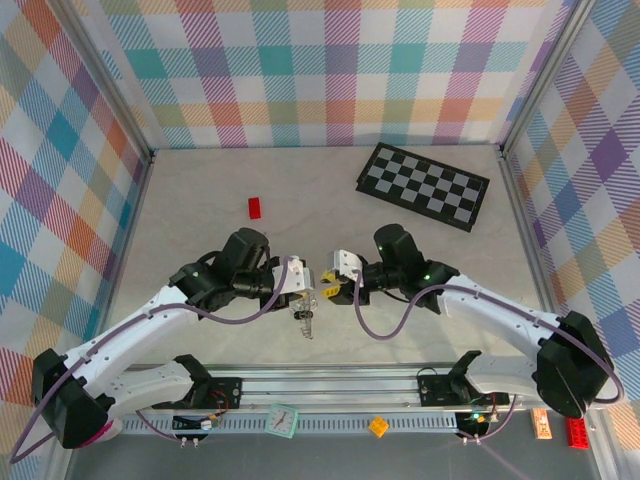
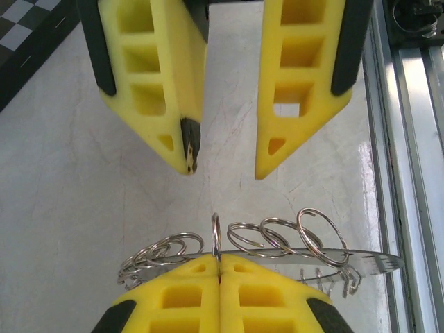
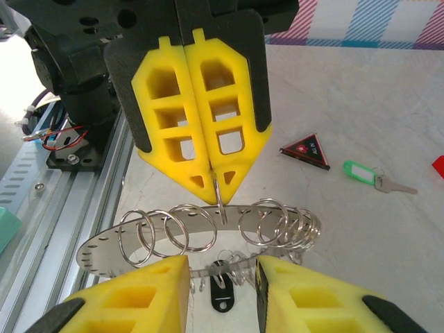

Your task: Put the keys on the keyring

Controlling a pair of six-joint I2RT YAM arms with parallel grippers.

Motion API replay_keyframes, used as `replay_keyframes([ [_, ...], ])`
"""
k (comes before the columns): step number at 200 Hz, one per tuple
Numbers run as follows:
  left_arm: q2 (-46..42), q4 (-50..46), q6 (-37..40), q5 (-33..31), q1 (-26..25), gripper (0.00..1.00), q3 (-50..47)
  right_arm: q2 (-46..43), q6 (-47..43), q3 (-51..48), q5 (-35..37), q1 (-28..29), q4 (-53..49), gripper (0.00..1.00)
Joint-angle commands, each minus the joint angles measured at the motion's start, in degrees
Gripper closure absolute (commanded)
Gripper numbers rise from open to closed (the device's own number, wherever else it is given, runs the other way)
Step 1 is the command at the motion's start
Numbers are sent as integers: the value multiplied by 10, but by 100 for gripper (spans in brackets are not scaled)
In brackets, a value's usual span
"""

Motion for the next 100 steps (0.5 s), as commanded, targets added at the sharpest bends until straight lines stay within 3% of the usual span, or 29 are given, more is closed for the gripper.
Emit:
replay_keyframes([
  [1, -3, -11, 26, 17, -8, 100, 28, 10, 12, -5, -29, 6, 53, 70],
  [100, 6, -35, 37, 18, -9, 100, 44, 38, 19, -3, -27, 22, 89, 74],
])
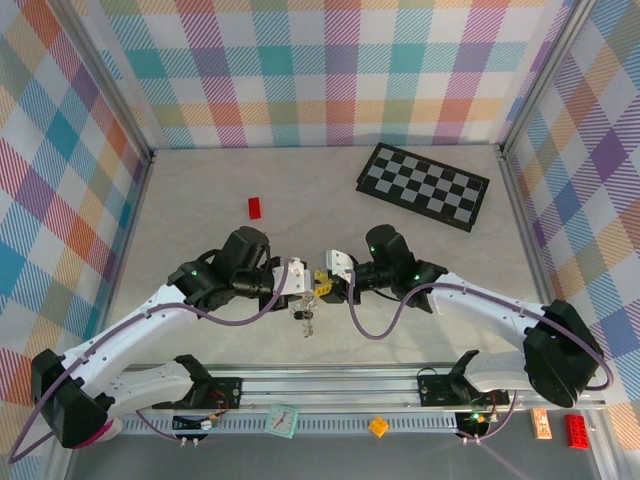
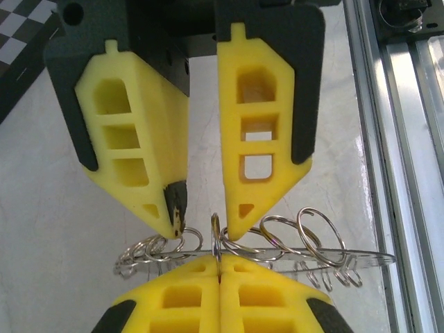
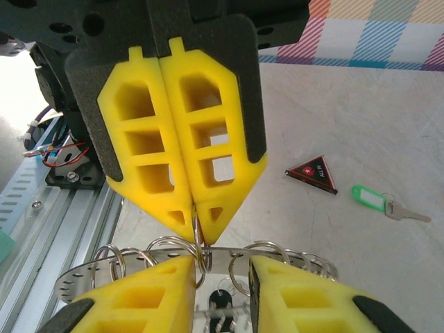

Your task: Put the keys on the keyring

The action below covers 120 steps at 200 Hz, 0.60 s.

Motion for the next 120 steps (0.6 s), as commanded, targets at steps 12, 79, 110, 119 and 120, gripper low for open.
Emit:
replay_keyframes([
  [12, 6, -12, 15, 13, -5, 100, 29, 0, -5, -4, -16, 4, 16, 73],
  [79, 13, -19, 23, 5, -9, 100, 34, -40, -66, -7, 27, 4, -74, 68],
  [110, 19, -21, 24, 3, -12, 100, 36, -40, -42, -10, 6, 4, -36, 71],
  [119, 20, -21, 23, 2, -13, 100, 36, -36, -38, -8, -1, 4, -32, 71],
  [120, 20, -21, 24, 2, -13, 100, 36, -36, -38, -8, -2, 4, -31, 71],
])
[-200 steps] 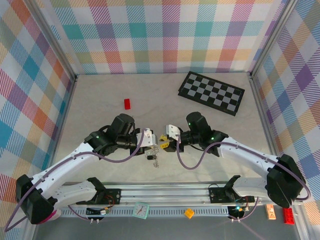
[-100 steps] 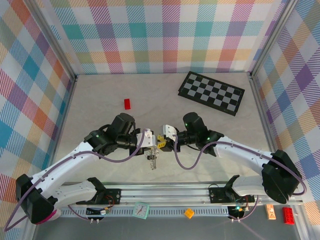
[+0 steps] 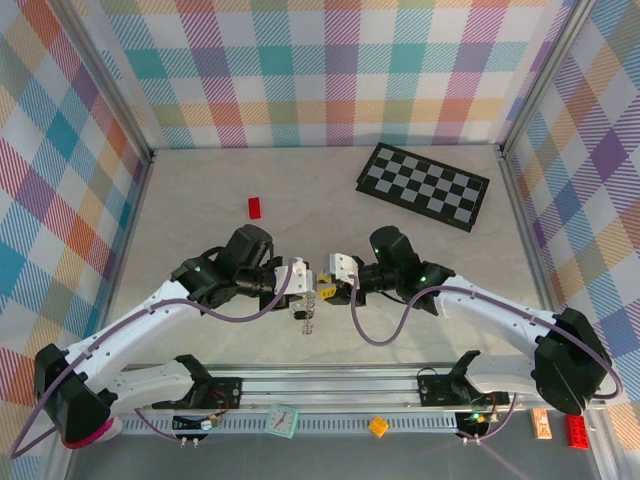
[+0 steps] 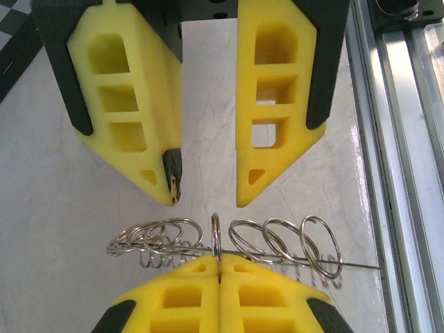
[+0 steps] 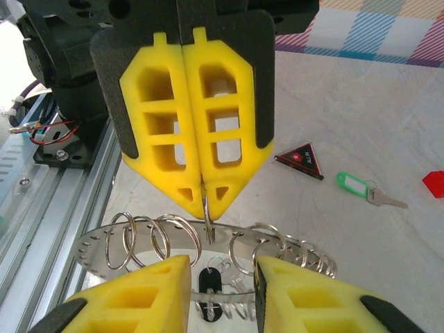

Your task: Put the keys on the keyring

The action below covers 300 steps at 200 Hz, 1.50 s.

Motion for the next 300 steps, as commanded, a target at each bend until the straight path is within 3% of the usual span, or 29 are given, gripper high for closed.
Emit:
replay_keyframes([
  [1, 2, -4, 12, 6, -10, 100, 22, -3, 7, -7, -32, 4, 22, 71],
  [145, 11, -8, 8, 6, -12, 100, 25, 41, 29, 6, -48, 12, 69, 81],
  [162, 16, -9, 2, 6, -12, 100, 29, 43, 33, 4, -51, 12, 74, 87],
  [179, 18, -3, -15, 1, -13, 100, 31, 42, 34, 1, -56, 12, 78, 100],
  [199, 13, 17, -46, -11, -12, 100, 27, 36, 32, -10, -60, 12, 85, 100],
  [203, 11, 22, -53, -12, -12, 96, 24, 34, 31, -14, -61, 12, 87, 100],
  [212, 3, 42, -70, -14, -12, 84, 14, 31, 31, -21, -61, 11, 93, 100],
  [233, -31, 114, -125, 9, -5, 70, -36, 25, 40, -42, -72, 4, 116, 100],
  [276, -145, 340, -254, 36, 0, 61, -193, 7, 68, -73, -105, -17, 152, 100],
  [300, -180, 422, -293, 49, 4, 60, -255, 2, 77, -81, -117, -24, 164, 100],
])
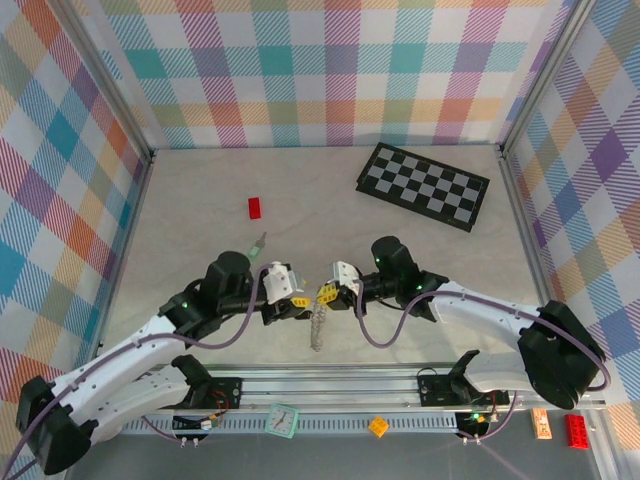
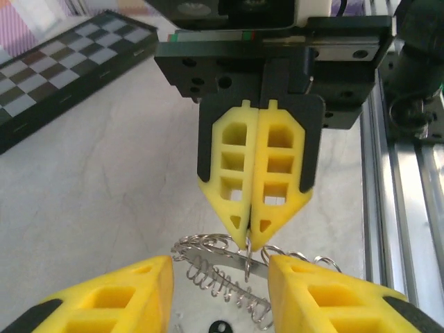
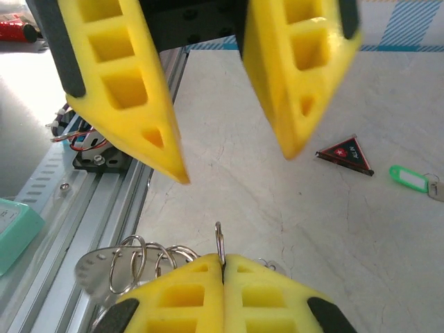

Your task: Put the keys on the keyring

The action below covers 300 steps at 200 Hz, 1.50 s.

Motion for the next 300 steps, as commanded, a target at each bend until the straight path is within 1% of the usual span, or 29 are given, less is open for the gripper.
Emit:
replay_keyframes([
  [1, -26, 151, -76, 33, 5, 60, -46, -22, 16, -5, -44, -8, 49, 100],
  [45, -20, 295, -146, 57, 6, 62, -121, -33, 40, -25, -49, -11, 85, 100],
  [77, -15, 359, -166, 69, 6, 66, -154, -38, 55, -34, -48, -11, 104, 100],
  [121, -11, 389, -166, 66, 6, 71, -179, -38, 69, -38, -61, -11, 119, 100],
  [211, 26, 414, -154, 89, 6, 80, -179, -40, 93, -43, -73, -11, 146, 100],
  [232, 26, 425, -154, 88, 6, 84, -181, -37, 98, -42, -78, -11, 150, 100],
  [268, 36, 445, -158, 90, 6, 86, -182, -30, 106, -41, -85, -10, 159, 100],
  [300, 47, 455, -157, 90, 6, 93, -180, -21, 117, -38, -94, -10, 171, 100],
])
